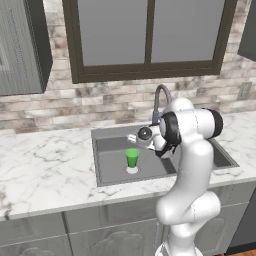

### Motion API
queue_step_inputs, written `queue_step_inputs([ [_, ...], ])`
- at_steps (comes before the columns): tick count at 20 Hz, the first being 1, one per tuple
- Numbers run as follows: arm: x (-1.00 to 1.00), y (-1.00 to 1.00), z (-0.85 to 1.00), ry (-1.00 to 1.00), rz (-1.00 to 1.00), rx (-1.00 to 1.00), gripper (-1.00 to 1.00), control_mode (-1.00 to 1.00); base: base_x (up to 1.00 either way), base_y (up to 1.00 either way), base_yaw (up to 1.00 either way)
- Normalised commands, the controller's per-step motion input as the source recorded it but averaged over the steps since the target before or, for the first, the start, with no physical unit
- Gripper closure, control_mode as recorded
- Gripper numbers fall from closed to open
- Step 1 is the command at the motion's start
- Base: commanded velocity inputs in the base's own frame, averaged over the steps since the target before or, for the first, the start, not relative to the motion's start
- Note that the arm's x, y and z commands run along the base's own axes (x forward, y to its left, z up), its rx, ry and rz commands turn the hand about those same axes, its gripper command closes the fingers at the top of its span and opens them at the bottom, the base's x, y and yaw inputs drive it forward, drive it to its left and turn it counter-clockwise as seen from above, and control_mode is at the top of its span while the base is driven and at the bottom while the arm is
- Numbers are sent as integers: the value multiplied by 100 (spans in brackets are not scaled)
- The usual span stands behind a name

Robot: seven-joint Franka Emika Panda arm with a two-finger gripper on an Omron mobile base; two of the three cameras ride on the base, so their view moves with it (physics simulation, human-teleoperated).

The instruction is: Place the cup in the left basin and the cup in the right basin of the sink.

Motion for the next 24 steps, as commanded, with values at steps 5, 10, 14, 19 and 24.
queue_step_inputs([
  [5,-19,-8,42,-13,0,1,-100,-100,0,0,0],
  [10,-15,0,52,-4,0,15,-100,-100,0,0,0],
  [14,-10,0,60,0,0,30,-100,-100,0,0,0],
  [19,-3,0,35,6,0,24,-100,-100,0,0,0],
  [24,0,0,21,11,0,4,-100,-100,0,0,0],
])
